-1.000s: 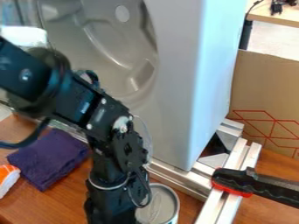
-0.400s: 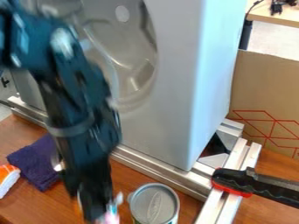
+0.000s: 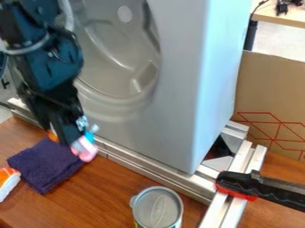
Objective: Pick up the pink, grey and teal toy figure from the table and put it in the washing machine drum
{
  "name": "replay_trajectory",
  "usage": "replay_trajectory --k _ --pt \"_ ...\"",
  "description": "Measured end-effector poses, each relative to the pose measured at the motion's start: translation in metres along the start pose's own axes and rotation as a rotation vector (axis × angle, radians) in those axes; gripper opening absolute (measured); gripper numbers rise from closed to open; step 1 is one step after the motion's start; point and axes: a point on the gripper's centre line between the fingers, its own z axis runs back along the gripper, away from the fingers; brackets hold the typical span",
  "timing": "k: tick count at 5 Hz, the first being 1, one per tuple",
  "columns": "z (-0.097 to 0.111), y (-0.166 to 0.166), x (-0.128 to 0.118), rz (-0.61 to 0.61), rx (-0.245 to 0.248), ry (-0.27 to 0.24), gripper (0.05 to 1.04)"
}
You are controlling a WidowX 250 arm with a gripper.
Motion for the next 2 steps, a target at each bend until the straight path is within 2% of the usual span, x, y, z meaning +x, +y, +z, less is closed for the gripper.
replay_trajectory --k 1,2 --pt "0.003 0.025 0.010 0.020 0.029 -0.031 0.690" --pt "-0.003 0.042 0.024 0.008 0.057 -0.038 0.690"
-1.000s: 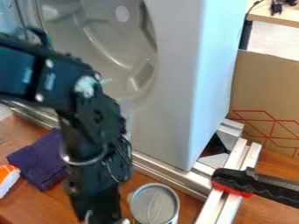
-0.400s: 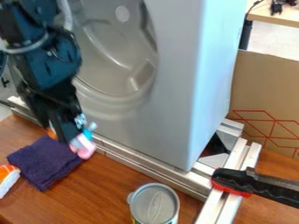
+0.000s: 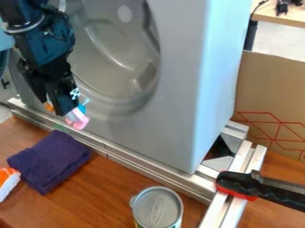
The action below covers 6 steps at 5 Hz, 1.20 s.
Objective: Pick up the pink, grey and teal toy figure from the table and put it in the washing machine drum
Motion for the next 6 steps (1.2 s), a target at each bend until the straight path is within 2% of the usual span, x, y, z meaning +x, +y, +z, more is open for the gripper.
replay_trajectory --k 1,2,3,4,5,6 --pt "-0.005 0.016 0.018 -0.018 0.051 -0.020 0.690" --pt "-0.009 0.024 0.038 -0.010 0.052 -0.057 0.690" --pt "-0.018 0.029 0.054 -0.012 0.042 -0.073 0.690" --pt "-0.042 0.007 0.073 -0.001 0.027 -0.102 0.690" --pt "-0.045 0.011 0.085 0.013 0.026 -0.109 0.690" --pt "-0.042 0.013 0.094 0.037 -0.001 -0.124 0.690"
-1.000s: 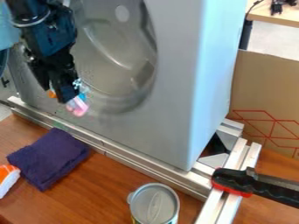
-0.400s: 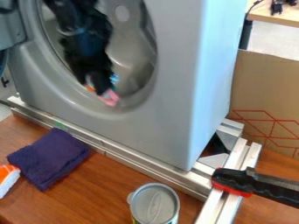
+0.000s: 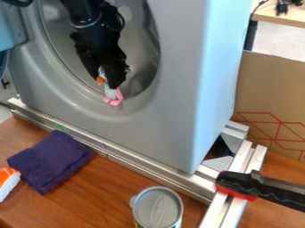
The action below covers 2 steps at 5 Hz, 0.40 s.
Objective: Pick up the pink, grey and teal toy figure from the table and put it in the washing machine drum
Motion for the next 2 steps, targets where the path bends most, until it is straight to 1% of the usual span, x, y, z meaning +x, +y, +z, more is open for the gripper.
replay_trajectory --k 1,2 --pt "0.009 0.021 -0.005 0.029 -0.015 0.009 0.690" --pt "0.018 0.037 -0.005 0.033 -0.009 0.001 0.690"
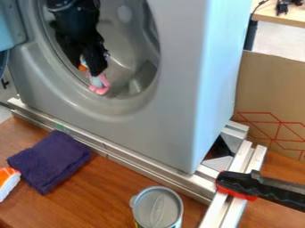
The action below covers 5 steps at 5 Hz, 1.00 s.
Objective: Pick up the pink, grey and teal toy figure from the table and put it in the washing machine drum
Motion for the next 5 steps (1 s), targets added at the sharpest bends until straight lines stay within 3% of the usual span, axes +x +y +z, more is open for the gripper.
replay_trajectory --k 1,3,5 --pt "-0.002 0.017 -0.005 0.025 -0.002 0.022 0.690" --pt "-0.018 0.020 0.008 0.005 -0.060 0.020 0.690" --pt "-0.023 0.023 0.019 0.011 -0.078 0.020 0.690"
